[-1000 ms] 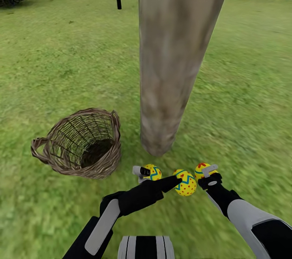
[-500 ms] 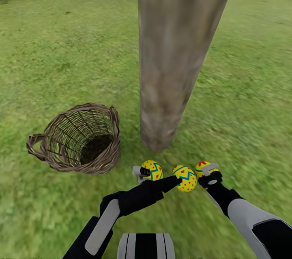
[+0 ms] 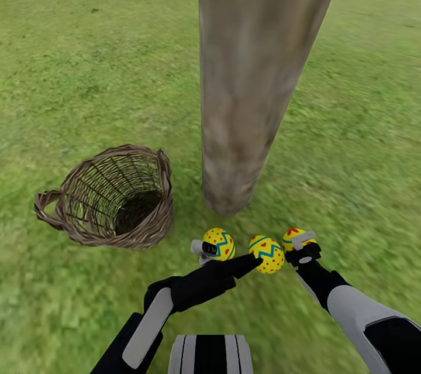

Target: Take the three Easter eggs out of the wicker basket on the lawn in the garden, then place them on the lawn next to a single tree (choose any tree) so that all three eggs are next to the same tree and none are left in the basket.

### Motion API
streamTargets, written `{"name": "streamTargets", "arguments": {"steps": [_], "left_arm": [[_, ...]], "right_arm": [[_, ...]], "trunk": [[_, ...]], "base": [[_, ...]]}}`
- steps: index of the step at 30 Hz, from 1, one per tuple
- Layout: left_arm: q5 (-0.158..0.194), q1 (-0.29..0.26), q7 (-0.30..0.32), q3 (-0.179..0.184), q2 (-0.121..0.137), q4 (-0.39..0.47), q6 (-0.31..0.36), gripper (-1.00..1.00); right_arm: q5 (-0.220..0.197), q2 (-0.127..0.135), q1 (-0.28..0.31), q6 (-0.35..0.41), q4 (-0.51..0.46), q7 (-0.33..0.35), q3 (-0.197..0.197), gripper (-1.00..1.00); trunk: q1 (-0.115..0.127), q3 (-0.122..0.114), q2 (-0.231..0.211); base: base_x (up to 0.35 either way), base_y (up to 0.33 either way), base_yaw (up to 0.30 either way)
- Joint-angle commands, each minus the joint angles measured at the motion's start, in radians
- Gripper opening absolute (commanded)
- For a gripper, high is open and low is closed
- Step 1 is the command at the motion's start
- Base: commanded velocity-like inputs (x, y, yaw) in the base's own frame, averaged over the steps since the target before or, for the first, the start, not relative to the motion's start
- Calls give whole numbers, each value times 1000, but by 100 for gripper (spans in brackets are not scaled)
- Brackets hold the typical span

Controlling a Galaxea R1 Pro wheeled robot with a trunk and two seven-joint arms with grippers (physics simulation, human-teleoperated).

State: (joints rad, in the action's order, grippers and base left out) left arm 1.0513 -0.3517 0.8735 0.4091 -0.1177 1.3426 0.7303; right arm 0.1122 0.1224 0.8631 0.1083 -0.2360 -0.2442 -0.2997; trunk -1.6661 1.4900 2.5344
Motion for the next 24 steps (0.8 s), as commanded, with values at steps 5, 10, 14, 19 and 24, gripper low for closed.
{"name": "streamTargets", "arguments": {"steps": [5,10,14,19,24], "left_arm": [[6,0,0,0,0,-2,6,100],[6,-1,-1,0,0,-2,6,100],[6,-1,0,0,0,-2,6,100],[6,0,-1,0,0,-3,6,100],[6,0,0,0,0,-3,6,100]], "right_arm": [[-9,1,-1,13,47,71,-7,100],[-9,2,-1,13,47,71,-7,100],[-9,2,-1,13,47,69,-7,100],[-9,2,-1,13,47,69,-7,100],[-9,0,-1,13,47,71,-7,100]], "trunk": [[0,-3,0],[2,-23,-1],[4,-38,-2],[6,-57,-4],[9,-77,-5]], "base": [[0,0,0],[0,0,0],[0,0,0],[0,0,0],[0,0,0]]}}
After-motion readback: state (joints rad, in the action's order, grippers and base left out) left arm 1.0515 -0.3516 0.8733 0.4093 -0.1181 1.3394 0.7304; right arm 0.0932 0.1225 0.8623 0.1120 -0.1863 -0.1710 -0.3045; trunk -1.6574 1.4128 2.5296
